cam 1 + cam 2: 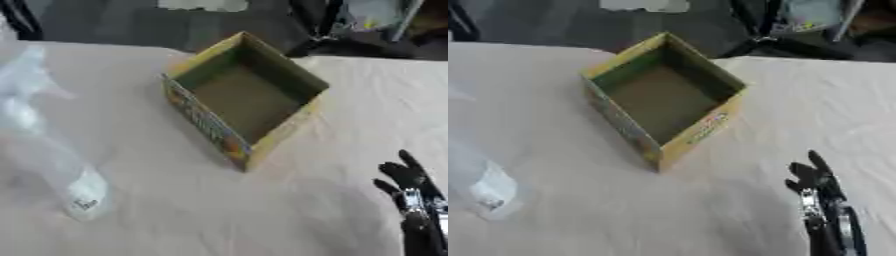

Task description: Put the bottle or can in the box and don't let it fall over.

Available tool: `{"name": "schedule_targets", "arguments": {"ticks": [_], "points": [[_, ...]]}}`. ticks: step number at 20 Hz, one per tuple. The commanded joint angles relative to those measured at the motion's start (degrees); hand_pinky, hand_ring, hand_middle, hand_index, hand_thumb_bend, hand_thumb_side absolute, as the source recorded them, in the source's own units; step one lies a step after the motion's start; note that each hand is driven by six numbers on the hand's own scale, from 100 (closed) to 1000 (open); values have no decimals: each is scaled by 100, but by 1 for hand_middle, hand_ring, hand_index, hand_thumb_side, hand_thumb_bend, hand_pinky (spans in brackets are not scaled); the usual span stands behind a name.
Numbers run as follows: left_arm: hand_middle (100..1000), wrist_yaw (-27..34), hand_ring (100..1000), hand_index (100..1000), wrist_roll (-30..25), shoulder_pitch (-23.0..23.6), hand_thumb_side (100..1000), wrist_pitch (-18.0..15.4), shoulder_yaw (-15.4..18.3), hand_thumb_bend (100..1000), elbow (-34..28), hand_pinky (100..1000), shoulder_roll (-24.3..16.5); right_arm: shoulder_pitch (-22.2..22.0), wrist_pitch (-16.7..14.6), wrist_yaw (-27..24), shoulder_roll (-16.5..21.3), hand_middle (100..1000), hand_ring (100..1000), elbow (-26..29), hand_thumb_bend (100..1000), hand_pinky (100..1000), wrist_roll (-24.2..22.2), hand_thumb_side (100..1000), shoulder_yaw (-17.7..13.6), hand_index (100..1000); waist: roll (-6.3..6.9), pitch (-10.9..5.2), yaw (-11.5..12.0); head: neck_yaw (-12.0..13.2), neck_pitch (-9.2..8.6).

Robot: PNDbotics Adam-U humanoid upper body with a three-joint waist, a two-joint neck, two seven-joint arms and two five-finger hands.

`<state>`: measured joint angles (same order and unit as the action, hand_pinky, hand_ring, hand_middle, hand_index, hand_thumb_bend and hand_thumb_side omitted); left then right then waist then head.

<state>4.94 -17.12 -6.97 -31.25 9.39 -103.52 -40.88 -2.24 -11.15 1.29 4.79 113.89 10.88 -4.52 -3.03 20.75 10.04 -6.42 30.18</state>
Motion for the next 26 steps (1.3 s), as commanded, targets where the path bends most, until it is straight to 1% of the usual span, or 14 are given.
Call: {"name": "schedule_targets", "arguments": {"ticks": [1,8,16,26], "points": [[1000,32,1000,948,-32,13,821,9,74,581,-110,1000,-186,-26,-69,22,50,1000,887,70,100,818,3,718,-34,754,21,-143,12,31,79],[1000,14,1000,947,-44,73,821,6,101,581,-113,1000,-180,-53,-128,18,54,1000,887,70,100,817,20,714,-48,753,10,-163,45,-1,21],[1000,-49,1000,948,-62,86,820,16,101,577,-98,1000,-172,-37,-101,4,63,1000,886,70,100,817,29,720,-62,753,23,-159,75,3,-20],[1000,-208,1000,951,-99,-177,813,127,-40,552,121,1000,-247,-14,-39,-3,54,1000,883,70,100,816,27,728,-51,752,27,-148,73,94,-74]]}}
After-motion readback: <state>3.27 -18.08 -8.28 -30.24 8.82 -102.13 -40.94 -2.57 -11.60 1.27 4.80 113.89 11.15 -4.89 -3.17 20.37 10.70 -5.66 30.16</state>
